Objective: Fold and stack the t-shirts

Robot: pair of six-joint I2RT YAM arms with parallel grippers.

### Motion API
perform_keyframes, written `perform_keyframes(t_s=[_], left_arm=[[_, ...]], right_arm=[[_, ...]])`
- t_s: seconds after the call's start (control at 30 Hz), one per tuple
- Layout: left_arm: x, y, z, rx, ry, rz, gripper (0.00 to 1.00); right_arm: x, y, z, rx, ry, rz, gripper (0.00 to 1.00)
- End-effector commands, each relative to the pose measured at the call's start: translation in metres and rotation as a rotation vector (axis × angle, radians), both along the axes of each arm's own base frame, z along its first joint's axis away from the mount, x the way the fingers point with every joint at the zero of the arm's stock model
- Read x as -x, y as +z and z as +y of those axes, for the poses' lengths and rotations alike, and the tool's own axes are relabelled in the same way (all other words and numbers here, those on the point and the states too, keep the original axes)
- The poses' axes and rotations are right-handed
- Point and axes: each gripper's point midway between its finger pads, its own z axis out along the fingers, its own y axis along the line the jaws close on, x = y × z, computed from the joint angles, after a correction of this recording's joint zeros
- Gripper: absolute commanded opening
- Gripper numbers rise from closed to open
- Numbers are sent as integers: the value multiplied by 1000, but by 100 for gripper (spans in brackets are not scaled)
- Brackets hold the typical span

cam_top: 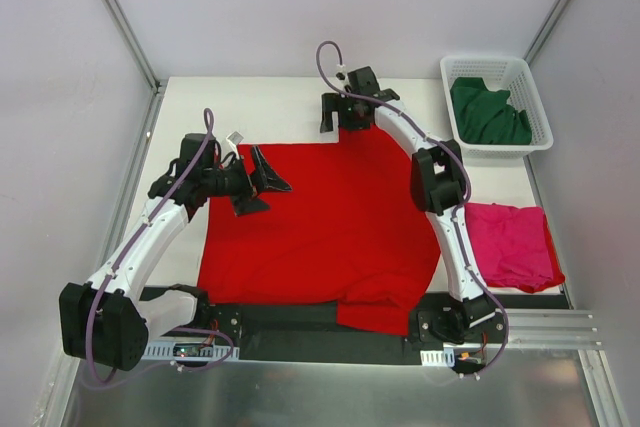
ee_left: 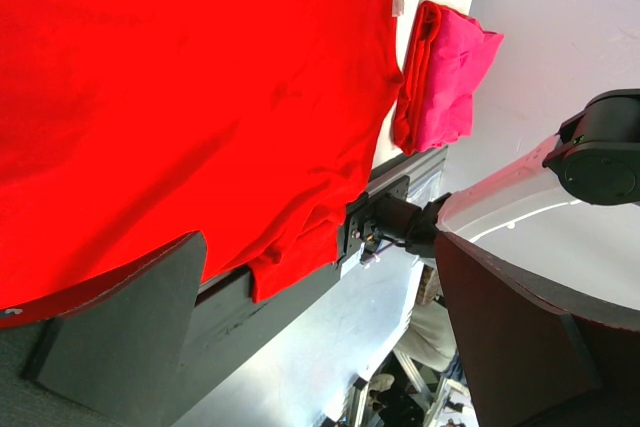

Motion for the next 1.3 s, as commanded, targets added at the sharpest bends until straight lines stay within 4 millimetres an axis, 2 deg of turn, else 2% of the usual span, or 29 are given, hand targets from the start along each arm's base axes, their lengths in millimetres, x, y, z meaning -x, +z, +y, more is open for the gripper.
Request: perform_keyframes(t_s=[0.0, 0.23, 0.53, 0.77, 0.87, 1.0, 1.27], left_arm=[[7, 11, -6, 40, -31, -17, 99], [8, 13, -7, 46, -38, -17, 99], [9, 12, -7, 49, -36, -11, 99], [7, 12, -8, 49, -37, -6, 99], [7, 12, -8, 49, -36, -8, 99], [8, 9, -7, 47, -32, 0, 99], [4, 9, -7, 39, -31, 3, 99]], right_arm=[[-16, 45, 12, -63, -14, -117, 96], [-19, 9, 20, -65, 6, -77, 96], [-25, 11, 22, -78, 0, -82, 96], [-23, 6, 46, -299, -27, 35, 96], [-25, 1, 50, -331, -26, 56, 96], [-28, 9, 42, -276, -31, 2, 96], [-40, 45, 20, -240, -49, -86, 96]])
